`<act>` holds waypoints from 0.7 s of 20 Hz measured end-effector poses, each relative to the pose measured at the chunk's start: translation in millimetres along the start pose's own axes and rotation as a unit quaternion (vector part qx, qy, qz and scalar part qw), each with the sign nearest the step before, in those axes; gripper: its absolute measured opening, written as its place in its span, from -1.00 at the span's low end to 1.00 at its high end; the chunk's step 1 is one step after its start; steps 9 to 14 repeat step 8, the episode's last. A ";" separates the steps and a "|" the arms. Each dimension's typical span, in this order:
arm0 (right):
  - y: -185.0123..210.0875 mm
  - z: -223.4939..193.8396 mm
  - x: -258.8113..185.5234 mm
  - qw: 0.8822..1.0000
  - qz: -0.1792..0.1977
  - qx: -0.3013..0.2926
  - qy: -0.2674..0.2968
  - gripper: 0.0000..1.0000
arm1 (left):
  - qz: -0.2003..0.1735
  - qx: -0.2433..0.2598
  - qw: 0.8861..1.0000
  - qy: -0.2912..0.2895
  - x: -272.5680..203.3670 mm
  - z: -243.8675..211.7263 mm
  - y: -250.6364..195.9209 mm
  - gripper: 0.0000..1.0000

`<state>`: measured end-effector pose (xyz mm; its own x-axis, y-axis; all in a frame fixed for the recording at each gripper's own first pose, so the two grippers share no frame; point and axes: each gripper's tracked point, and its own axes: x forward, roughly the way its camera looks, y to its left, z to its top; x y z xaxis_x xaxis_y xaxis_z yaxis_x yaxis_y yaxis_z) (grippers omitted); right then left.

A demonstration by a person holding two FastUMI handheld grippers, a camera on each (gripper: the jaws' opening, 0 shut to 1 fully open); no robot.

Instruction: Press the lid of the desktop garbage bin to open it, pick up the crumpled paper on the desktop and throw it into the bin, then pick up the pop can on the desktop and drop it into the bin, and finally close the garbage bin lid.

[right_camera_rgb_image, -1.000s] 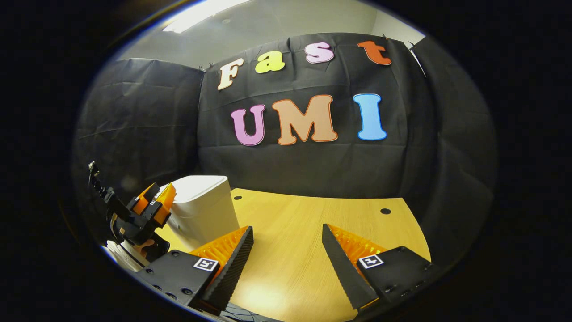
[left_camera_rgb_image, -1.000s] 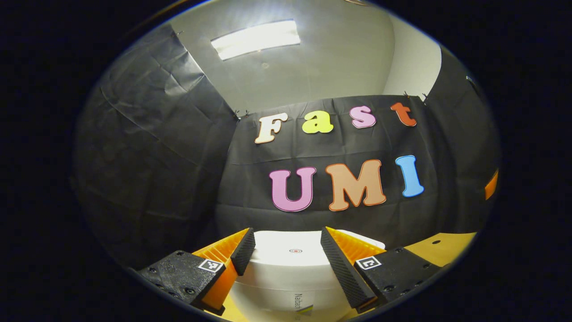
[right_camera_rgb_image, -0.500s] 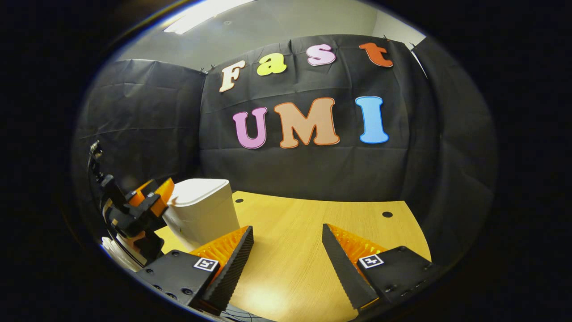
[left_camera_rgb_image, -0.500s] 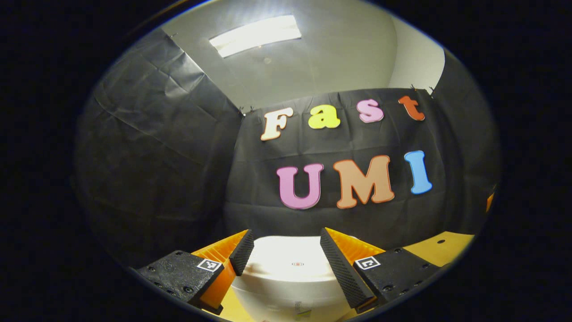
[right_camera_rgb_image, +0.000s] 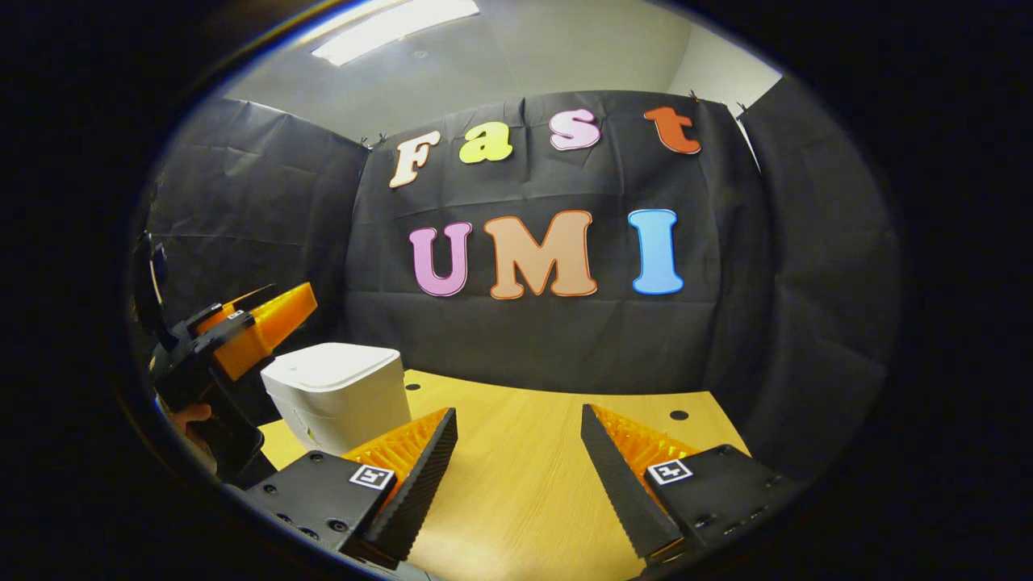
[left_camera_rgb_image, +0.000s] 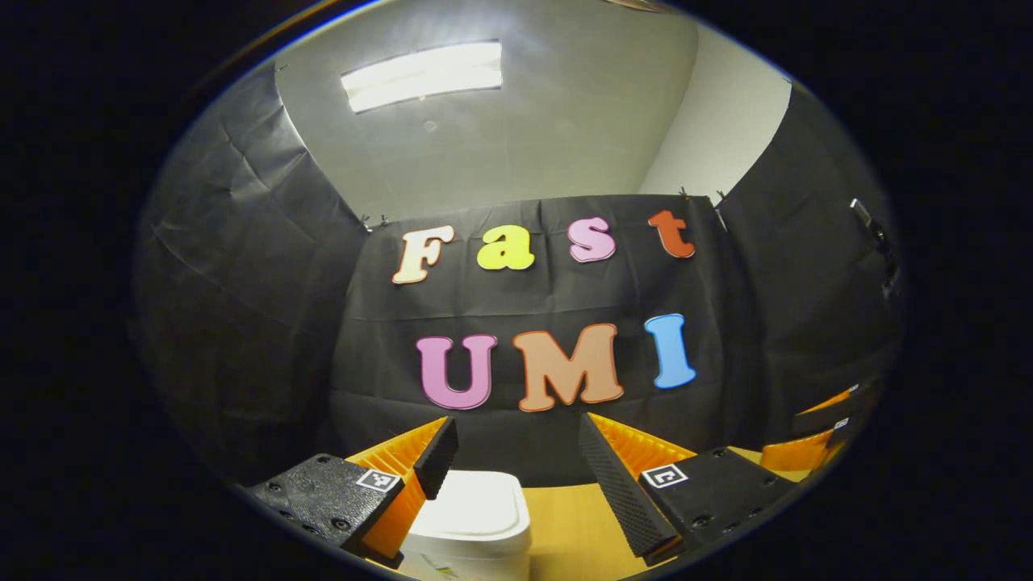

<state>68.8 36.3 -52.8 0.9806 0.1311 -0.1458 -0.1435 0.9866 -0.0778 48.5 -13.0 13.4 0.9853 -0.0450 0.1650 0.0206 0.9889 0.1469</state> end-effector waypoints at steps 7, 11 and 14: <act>-18.0 3.0 -13.0 0.999 -0.028 0.025 -0.014 0.94 | -0.039 -0.012 0.999 0.034 -16.0 -19.4 -31.7 0.85; -18.4 2.7 -14.8 0.999 -0.029 0.028 -0.013 0.94 | -0.038 -0.013 0.999 0.035 -15.1 -19.5 -31.1 0.85; -18.4 2.7 -14.8 0.999 -0.029 0.028 -0.013 0.94 | -0.038 -0.013 0.999 0.035 -15.1 -19.5 -31.1 0.85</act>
